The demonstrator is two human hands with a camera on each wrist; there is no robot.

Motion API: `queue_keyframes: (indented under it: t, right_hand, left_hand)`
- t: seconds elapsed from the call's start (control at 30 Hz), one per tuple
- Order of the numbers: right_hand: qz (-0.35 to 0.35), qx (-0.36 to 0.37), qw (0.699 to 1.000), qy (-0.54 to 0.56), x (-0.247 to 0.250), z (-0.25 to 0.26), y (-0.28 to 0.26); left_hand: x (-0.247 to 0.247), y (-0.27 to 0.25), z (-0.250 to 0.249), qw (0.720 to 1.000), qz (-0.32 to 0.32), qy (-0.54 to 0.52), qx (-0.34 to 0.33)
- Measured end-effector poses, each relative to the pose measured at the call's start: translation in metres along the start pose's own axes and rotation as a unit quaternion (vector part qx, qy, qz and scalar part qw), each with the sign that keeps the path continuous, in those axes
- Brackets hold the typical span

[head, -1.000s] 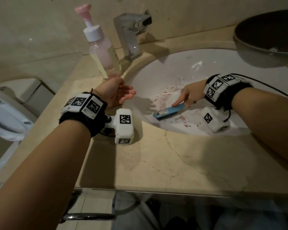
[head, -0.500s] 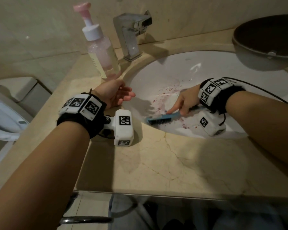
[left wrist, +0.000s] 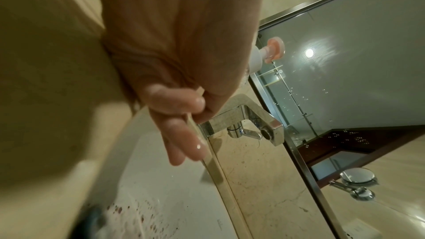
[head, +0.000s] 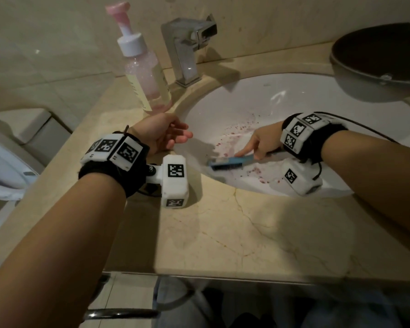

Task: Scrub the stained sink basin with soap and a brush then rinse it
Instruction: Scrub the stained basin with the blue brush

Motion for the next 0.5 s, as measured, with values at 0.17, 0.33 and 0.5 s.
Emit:
queue_keyframes:
  t: [0.17, 0.33, 0.5]
  right_hand:
    - [-0.098, 0.011, 0.995, -0.03, 0.007, 0.011, 0.022]
    - [0.027, 0.048, 0.998, 0.004, -0.004, 0.023, -0.002]
    - [-0.045, 0.004, 0.997, -0.063, 0.009, 0.024, 0.016]
  left_hand:
    - [0.0, 0.0, 0.001, 1.0, 0.001, -0.001, -0.002]
    - [0.001, 0.002, 0.0, 1.0, 0.0, 0.0, -0.001]
    - [0.0, 0.003, 0.001, 1.0, -0.001, 0.008, 0.0]
Point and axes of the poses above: each hand's wrist, its own y-axis towards the middle knuckle, its own x-axis out of the back of the hand, z = x × y, the point moved 8 cm from there along y, towards the middle knuckle, and after that the axes turned 10 degrees about x, right-handed, at the moved point
